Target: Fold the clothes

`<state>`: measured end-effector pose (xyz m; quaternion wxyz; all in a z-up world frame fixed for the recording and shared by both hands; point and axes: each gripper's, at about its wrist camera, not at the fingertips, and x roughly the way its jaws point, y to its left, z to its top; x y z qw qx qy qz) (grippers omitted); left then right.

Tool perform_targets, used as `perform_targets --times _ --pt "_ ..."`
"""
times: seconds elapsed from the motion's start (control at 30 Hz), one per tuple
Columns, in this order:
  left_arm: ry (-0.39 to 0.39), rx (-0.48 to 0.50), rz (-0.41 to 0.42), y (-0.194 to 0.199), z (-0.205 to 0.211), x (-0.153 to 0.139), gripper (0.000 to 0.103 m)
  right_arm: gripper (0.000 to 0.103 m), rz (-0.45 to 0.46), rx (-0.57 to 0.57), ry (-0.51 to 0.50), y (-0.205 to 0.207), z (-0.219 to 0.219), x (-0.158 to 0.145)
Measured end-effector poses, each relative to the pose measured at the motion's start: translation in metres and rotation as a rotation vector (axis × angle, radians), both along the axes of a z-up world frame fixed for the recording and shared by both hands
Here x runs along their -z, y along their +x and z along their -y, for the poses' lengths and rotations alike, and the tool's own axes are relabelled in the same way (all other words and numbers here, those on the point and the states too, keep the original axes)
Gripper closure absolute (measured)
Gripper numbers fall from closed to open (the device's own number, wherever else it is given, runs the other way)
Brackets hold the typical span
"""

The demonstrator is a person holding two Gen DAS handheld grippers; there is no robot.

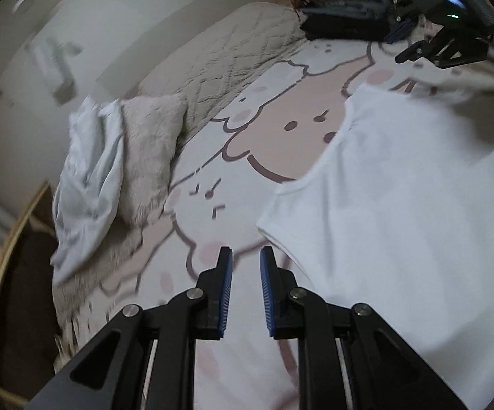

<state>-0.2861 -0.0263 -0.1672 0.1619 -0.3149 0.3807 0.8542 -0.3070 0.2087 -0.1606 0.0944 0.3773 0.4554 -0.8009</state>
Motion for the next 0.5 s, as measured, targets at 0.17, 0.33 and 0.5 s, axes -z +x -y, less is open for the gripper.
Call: perform_targets --times 0.17,0.33,0.5 --pt "-0.071 0.094 0.013 -0.031 -0.022 0.028 0.087 0.077 -0.004 -0.066 0.088 -0.018 0.019 0.033" --pt "-0.115 0.161 0.035 -0.054 -0.040 0.051 0.086 0.026 -0.038 -0.111 0.053 -0.030 0.019 0.039" --pt "-0.189 0.211 -0.011 -0.059 -0.049 0.074 0.054 0.028 -0.069 -0.187 0.095 -0.037 0.021 0.045"
